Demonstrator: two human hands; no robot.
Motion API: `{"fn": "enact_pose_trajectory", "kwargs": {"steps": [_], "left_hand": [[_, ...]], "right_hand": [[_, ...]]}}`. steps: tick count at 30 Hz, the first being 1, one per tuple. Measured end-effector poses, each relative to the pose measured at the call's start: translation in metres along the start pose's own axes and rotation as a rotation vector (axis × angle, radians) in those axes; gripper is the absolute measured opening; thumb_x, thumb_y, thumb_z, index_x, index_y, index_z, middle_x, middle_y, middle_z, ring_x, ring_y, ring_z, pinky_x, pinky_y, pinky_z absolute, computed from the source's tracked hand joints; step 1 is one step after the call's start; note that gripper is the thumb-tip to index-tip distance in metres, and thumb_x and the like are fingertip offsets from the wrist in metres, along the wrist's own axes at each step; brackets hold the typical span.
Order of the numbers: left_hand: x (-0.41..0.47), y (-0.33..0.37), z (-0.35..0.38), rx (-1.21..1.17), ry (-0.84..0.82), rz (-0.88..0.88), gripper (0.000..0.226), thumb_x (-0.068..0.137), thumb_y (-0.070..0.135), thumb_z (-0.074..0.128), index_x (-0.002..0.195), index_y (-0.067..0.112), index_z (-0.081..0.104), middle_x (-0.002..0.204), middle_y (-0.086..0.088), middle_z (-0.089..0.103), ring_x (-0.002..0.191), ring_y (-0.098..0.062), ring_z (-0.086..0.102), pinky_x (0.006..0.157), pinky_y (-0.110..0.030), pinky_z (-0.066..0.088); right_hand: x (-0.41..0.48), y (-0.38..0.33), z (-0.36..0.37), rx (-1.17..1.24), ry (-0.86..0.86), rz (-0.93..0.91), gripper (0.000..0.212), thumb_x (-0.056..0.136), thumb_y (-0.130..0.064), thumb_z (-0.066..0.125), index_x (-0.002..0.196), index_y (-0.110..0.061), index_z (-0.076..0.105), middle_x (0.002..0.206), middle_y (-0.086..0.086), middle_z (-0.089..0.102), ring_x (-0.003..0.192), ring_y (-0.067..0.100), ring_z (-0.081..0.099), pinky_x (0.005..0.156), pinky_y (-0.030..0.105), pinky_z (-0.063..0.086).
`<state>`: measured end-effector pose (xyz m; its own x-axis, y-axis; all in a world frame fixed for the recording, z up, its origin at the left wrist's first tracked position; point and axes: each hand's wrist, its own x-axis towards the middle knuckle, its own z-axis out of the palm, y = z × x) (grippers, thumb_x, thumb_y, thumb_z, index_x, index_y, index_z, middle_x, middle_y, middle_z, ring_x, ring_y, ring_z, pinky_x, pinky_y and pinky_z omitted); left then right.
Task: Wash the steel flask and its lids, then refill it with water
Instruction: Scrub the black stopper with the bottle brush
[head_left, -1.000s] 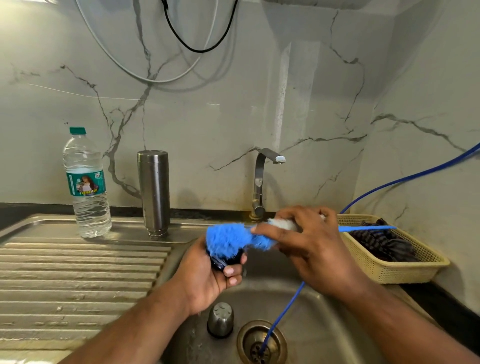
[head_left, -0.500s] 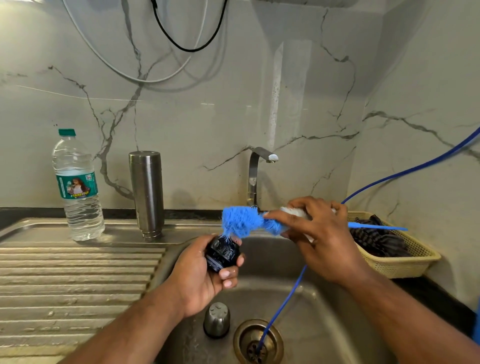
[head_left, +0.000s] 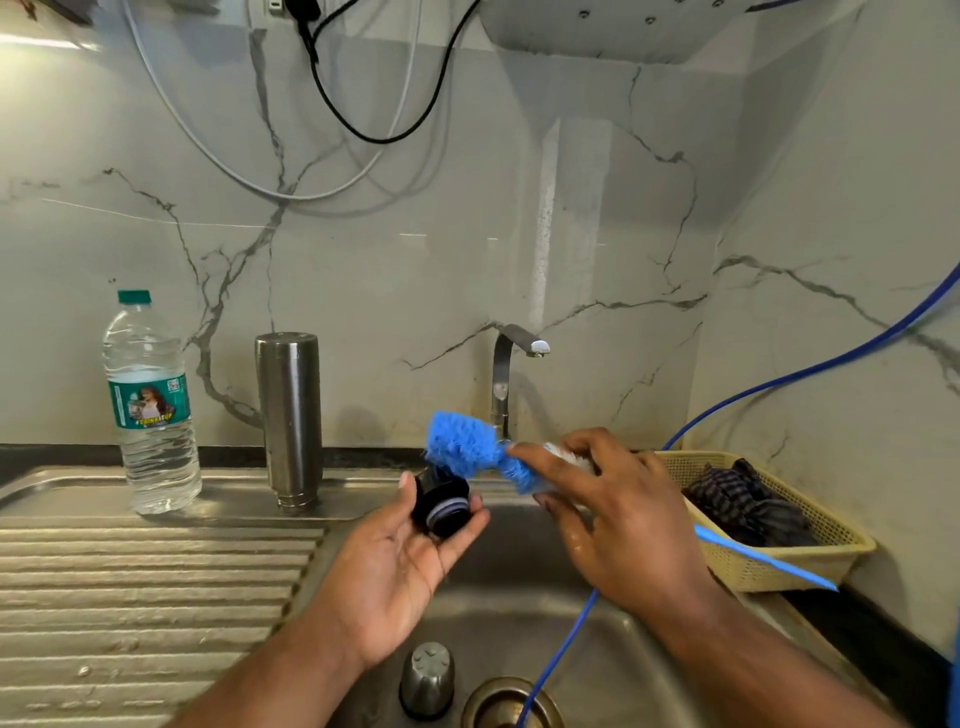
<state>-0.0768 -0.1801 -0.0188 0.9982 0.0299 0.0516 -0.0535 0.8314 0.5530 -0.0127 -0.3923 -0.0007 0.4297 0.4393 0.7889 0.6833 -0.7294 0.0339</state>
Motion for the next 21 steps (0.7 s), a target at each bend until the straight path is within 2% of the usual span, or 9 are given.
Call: {"fn": "enact_pose_trajectory", "kwargs": {"steps": [2, 4, 7, 10, 11, 14, 18, 21], "left_hand": [[0.0, 0.002, 0.001, -0.007, -0.021, 0.019, 0.048, 0.1, 0.027, 0.049, 0.136, -0.005, 0.053, 0.129, -0.031, 0.064, 0.113, -0.041, 0.069, 0.092, -0.056, 0.057], [-0.001, 0.003, 0.002, 0.015, -0.028, 0.042, 0.045, 0.102, 0.024, 0.045, 0.137, -0.003, 0.053, 0.131, -0.028, 0.064, 0.118, -0.04, 0.067, 0.095, -0.053, 0.056], [-0.002, 0.003, 0.003, 0.023, -0.027, 0.083, 0.038, 0.099, 0.013, 0.046, 0.132, -0.001, 0.057, 0.128, -0.025, 0.067, 0.116, -0.035, 0.069, 0.09, -0.05, 0.059], [-0.001, 0.004, 0.005, 0.016, -0.045, 0.084, 0.046, 0.101, 0.024, 0.046, 0.136, -0.003, 0.053, 0.133, -0.025, 0.065, 0.12, -0.037, 0.066, 0.097, -0.05, 0.055], [0.0, 0.004, 0.005, 0.022, -0.04, 0.088, 0.047, 0.101, 0.026, 0.046, 0.136, -0.004, 0.053, 0.134, -0.025, 0.064, 0.121, -0.037, 0.066, 0.099, -0.049, 0.053], [0.0, 0.005, 0.003, 0.046, -0.047, 0.126, 0.041, 0.1, 0.022, 0.047, 0.131, -0.003, 0.057, 0.132, -0.023, 0.066, 0.12, -0.032, 0.067, 0.1, -0.047, 0.053], [0.0, 0.006, 0.003, 0.064, -0.037, 0.142, 0.043, 0.086, 0.021, 0.058, 0.116, -0.008, 0.069, 0.129, -0.024, 0.068, 0.115, -0.029, 0.07, 0.095, -0.043, 0.057], [-0.002, 0.008, 0.004, 0.111, -0.04, 0.131, 0.033, 0.083, 0.021, 0.064, 0.103, 0.0, 0.079, 0.126, -0.021, 0.07, 0.115, -0.028, 0.07, 0.091, -0.039, 0.059]], "right_hand": [[0.0, 0.003, 0.001, 0.011, -0.009, 0.062, 0.068, 0.085, -0.031, 0.08, 0.142, -0.051, 0.048, 0.11, -0.006, 0.057, 0.085, 0.015, 0.058, 0.074, 0.031, 0.043], [-0.002, -0.002, -0.001, 0.063, -0.024, 0.024, 0.067, 0.087, -0.033, 0.078, 0.143, -0.051, 0.047, 0.111, -0.008, 0.056, 0.082, 0.012, 0.056, 0.071, 0.029, 0.043], [-0.004, -0.016, -0.002, 0.108, -0.113, -0.049, 0.061, 0.092, -0.042, 0.065, 0.146, -0.053, 0.04, 0.115, -0.013, 0.057, 0.083, 0.007, 0.056, 0.068, 0.024, 0.046], [-0.003, -0.012, 0.002, 0.143, -0.086, 0.126, 0.061, 0.092, -0.047, 0.055, 0.149, -0.051, 0.034, 0.113, -0.016, 0.057, 0.083, 0.007, 0.063, 0.063, 0.021, 0.049], [-0.004, -0.013, 0.003, 0.14, -0.077, 0.134, 0.061, 0.092, -0.048, 0.053, 0.149, -0.05, 0.033, 0.113, -0.016, 0.057, 0.083, 0.007, 0.063, 0.063, 0.02, 0.049], [-0.006, -0.019, 0.001, 0.186, -0.147, 0.061, 0.063, 0.093, -0.051, 0.052, 0.15, -0.057, 0.027, 0.117, -0.018, 0.054, 0.087, 0.007, 0.061, 0.067, 0.022, 0.052], [-0.003, -0.014, 0.0, 0.203, -0.125, 0.112, 0.064, 0.097, -0.047, 0.058, 0.151, -0.058, 0.027, 0.116, -0.019, 0.052, 0.089, 0.005, 0.058, 0.069, 0.021, 0.051], [-0.005, -0.017, 0.0, 0.248, -0.177, 0.056, 0.064, 0.096, -0.048, 0.061, 0.15, -0.059, 0.029, 0.116, -0.022, 0.051, 0.09, 0.003, 0.057, 0.07, 0.019, 0.051]]}}
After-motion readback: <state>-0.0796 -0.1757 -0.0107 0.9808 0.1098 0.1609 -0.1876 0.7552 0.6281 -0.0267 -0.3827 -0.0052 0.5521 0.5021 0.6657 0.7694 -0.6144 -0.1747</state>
